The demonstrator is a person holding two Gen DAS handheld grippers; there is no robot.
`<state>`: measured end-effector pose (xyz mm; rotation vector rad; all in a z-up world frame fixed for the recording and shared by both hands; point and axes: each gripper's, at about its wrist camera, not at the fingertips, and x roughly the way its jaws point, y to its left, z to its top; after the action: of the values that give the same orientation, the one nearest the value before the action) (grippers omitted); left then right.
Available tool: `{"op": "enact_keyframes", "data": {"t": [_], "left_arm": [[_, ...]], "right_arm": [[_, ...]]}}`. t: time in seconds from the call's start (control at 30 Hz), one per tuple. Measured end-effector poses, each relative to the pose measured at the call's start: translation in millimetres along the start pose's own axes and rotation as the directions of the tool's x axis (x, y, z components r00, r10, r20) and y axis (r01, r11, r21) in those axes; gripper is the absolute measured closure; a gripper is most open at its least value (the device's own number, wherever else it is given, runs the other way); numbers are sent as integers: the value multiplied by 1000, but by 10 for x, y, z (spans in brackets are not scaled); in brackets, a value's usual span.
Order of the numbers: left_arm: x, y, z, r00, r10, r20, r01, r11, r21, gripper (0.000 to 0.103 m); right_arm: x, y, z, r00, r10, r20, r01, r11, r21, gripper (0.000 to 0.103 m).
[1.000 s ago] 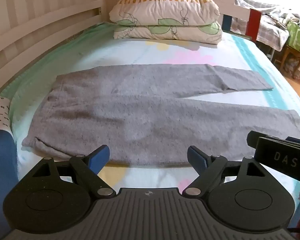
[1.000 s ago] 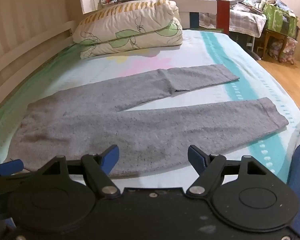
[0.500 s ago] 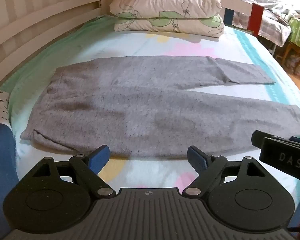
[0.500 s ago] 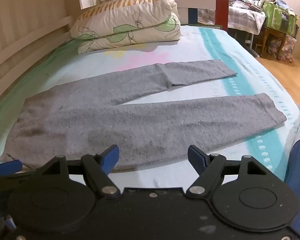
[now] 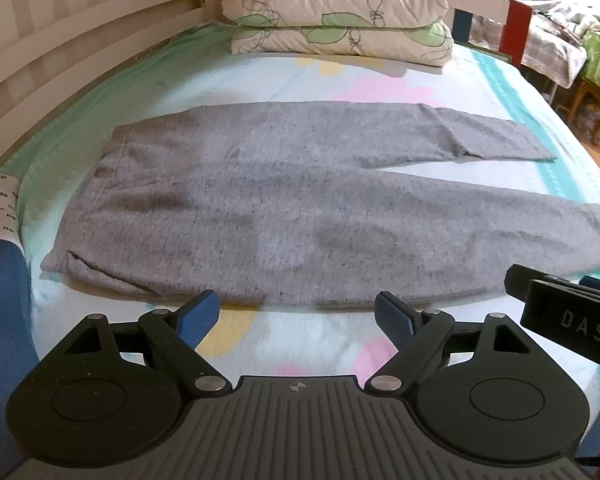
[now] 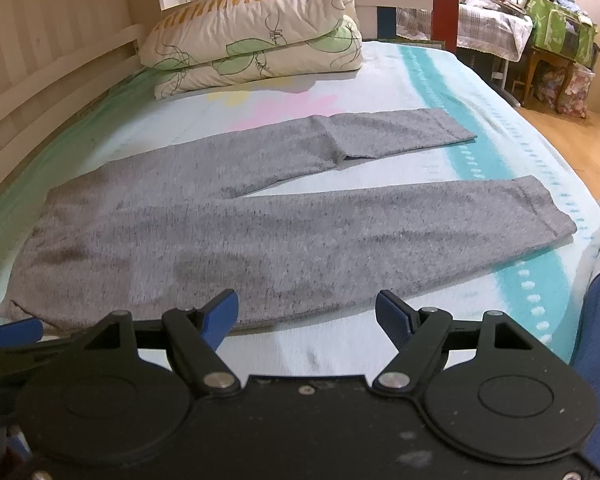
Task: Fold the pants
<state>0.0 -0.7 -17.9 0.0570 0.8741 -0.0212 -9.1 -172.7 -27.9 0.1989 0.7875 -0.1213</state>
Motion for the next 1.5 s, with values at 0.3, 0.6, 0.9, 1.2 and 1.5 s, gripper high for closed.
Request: {"op": "enact_keyframes", "data": {"t": [0.3, 0.6, 0.9, 1.2, 1.5], "left_arm": [[32, 12, -6, 1000, 1, -13, -1, 1000, -1, 18], [61, 23, -14, 1000, 1, -19, -1, 1000, 0, 18], [73, 21, -34, 1000, 0, -23, 0, 1000, 2, 18], [81, 16, -24, 1000, -1, -27, 1, 1000, 4, 18], [94, 12, -36, 1000, 0, -30, 0, 1000, 6, 18]], "right_arm": [[31, 29, -43, 1000, 5, -18, -5, 1000, 0, 23], [40, 45, -53, 1000, 5, -22, -5, 1000, 1, 23], [54, 26, -26, 1000, 13, -29, -13, 1000, -1, 23], [55, 35, -23, 999, 15, -33, -15, 1000, 0, 23], [55, 30, -25, 999, 22, -42, -22, 1000, 0, 23]]}}
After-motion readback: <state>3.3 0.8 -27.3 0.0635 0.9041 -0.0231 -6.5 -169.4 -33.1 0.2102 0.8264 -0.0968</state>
